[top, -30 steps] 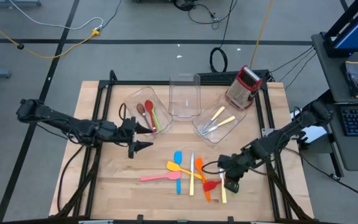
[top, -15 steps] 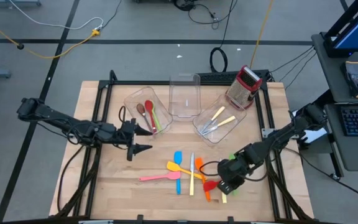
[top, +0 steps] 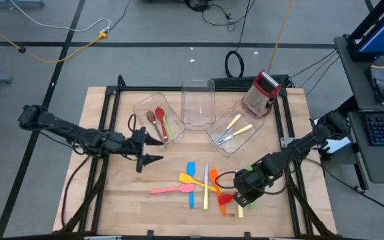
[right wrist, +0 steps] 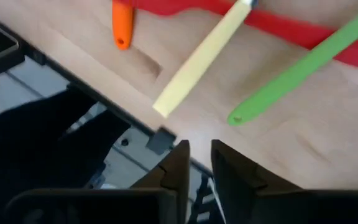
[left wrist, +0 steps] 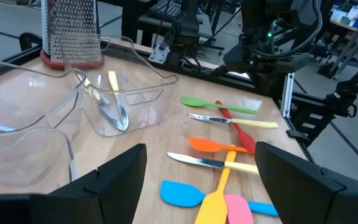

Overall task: Pick & Place Kitchen Items
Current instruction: Put the yellow table knife into the right transparent bin

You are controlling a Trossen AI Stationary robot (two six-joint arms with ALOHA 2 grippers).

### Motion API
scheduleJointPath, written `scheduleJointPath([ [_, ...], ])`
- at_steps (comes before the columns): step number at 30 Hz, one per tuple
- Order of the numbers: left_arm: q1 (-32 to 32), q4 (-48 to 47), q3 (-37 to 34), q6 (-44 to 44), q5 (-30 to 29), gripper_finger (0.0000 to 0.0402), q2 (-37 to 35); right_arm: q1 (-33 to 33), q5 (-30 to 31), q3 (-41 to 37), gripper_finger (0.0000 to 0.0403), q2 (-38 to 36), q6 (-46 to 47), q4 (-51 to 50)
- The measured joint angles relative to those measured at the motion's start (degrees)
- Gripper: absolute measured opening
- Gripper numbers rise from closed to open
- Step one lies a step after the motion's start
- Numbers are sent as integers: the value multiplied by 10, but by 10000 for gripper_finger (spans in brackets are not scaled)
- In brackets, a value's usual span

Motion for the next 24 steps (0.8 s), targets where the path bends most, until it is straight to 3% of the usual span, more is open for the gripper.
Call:
scheduleJointPath([
  [7,0,-1,0,-2,0,306,0,0,63,0,125,0,29,1],
  [16,0,-1,0,-2,0,306,0,7,65,0,184,0,76,5],
  [24,0,-1,0,1,0,306,0,10,66,0,212,38,92,73],
])
